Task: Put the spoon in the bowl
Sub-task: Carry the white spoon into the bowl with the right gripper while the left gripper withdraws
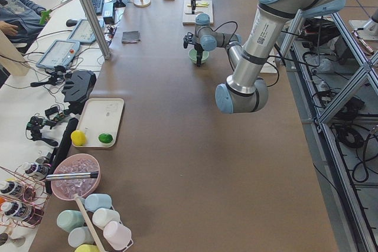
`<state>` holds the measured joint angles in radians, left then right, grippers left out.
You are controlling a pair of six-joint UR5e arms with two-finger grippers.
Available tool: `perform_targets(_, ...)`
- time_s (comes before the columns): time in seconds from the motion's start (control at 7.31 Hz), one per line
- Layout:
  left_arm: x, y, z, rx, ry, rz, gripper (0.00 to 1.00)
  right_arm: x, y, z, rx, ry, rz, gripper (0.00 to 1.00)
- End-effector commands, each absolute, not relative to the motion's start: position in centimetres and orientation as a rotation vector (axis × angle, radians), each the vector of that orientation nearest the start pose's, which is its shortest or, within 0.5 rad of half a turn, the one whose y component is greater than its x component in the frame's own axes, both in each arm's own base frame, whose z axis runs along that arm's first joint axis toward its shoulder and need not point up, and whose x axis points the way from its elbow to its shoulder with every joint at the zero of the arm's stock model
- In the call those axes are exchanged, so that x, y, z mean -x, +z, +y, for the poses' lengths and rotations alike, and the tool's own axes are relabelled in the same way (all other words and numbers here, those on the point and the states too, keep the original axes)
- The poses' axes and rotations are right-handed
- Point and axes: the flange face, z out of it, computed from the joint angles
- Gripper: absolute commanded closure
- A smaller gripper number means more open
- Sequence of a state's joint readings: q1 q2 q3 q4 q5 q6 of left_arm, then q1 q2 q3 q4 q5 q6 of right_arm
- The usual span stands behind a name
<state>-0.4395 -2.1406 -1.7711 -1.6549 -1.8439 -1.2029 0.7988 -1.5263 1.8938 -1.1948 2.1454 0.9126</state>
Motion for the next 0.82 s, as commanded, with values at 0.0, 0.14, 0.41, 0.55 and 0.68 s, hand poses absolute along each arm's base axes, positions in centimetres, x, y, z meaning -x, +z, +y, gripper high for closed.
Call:
perform_targets(0.0, -46.0, 29.4, -39.2, -0.194, 0.172, 0.817, 0.03, 38.2, 34.3, -42.2, -0.05, 0.05, -0.966, 1.0)
perform_targets(0.14, -41.9, 32.4, -41.6, -0.216, 0.23, 0.78, 0.03, 42.3, 29.5, -41.1, -0.04, 0.104, -0.977, 1.0)
perform_targets(0.41, -32.7, 38.7, -46.0, -0.231, 0.321, 0.741, 0.03, 49.9, 20.9, -37.7, -0.027, 0.195, -0.999, 1.0)
perform_targets(0.55, -30.0, 40.6, -47.4, -0.236, 0.337, 0.732, 0.03, 52.7, 19.0, -36.6, -0.029, 0.23, -1.006, 1.0)
perform_targets(0.68, -28.0, 41.3, -48.5, -0.236, 0.32, 0.729, 0.03, 54.9, 17.6, -36.1, -0.039, 0.253, -1.007, 1.0)
